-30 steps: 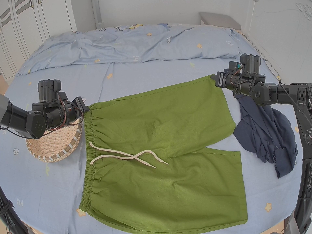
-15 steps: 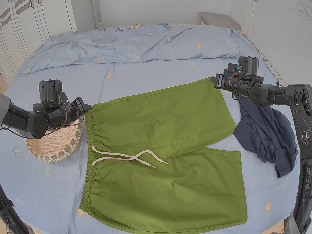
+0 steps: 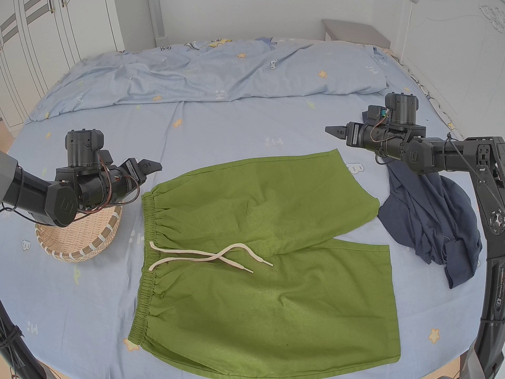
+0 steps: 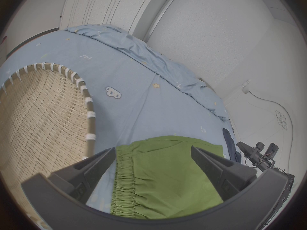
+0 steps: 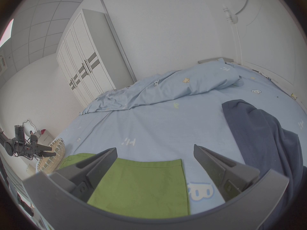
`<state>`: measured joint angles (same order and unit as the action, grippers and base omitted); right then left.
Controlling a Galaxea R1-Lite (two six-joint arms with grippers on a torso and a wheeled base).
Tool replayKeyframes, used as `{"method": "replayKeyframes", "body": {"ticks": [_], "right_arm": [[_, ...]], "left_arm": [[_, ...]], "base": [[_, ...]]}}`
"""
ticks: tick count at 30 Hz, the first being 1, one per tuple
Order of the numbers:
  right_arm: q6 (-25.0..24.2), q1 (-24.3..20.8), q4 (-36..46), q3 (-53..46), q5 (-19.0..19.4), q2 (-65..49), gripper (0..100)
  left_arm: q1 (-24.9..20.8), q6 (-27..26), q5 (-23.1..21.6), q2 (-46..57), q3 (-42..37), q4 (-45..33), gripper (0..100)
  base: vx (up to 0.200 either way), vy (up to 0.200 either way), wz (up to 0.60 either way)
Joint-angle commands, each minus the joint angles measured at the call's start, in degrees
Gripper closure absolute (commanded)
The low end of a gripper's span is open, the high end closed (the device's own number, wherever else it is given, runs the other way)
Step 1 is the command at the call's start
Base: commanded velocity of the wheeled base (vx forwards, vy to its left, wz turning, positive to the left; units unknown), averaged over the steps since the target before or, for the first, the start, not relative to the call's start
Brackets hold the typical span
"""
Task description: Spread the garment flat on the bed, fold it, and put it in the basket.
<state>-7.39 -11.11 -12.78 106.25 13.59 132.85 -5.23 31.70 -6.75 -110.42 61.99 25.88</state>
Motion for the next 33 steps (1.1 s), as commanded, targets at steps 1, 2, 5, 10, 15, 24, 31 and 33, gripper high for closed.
{"method": "replayKeyframes", "body": {"ticks": [1, 2, 5, 10, 15, 24, 31, 33], "right_arm": [[-0.79, 0.38, -0.23, -4.12, 0.12, -5.15, 0], [-1.75, 0.82, -0.32, -7.02, 0.21, -7.87, 0], [-4.83, 1.17, -0.41, -15.02, 0.12, -15.08, 0], [-9.75, 2.14, -0.23, -32.86, 0.73, -29.14, 0], [-10.45, 2.84, -0.76, -50.62, 2.23, -39.86, 0], [-13.18, 4.25, -11.22, -73.82, 6.97, -47.42, 0], [-13.53, 3.90, -12.19, -77.16, 7.06, -51.99, 0], [-13.44, 3.81, -12.19, -77.16, 7.06, -52.17, 0]], "left_arm": [[-1.80, 0.12, -0.10, 2.84, -1.26, 0.31, 0], [-2.42, 0.21, -0.19, 4.34, -2.14, 0.75, 0], [-4.09, 0.65, -0.28, 7.77, -4.51, 1.19, 0], [-6.55, 1.62, -0.63, 15.50, -13.65, 1.19, 0], [-7.87, 7.06, -1.16, 23.41, -24.64, 1.01, 0], [-7.51, 15.41, -16.45, 38.79, -49.25, 1.19, 0], [-7.69, 14.27, -18.12, 42.22, -58.65, 1.19, 0], [-7.43, 12.16, -18.03, 41.87, -60.58, 1.01, 0]], "base": [[0.000, 0.000, 0.00], [0.000, 0.000, 0.00], [0.000, 0.000, 0.00], [0.000, 0.000, 0.00], [0.000, 0.000, 0.00], [0.000, 0.000, 0.00], [0.000, 0.000, 0.00], [0.000, 0.000, 0.00]]}}
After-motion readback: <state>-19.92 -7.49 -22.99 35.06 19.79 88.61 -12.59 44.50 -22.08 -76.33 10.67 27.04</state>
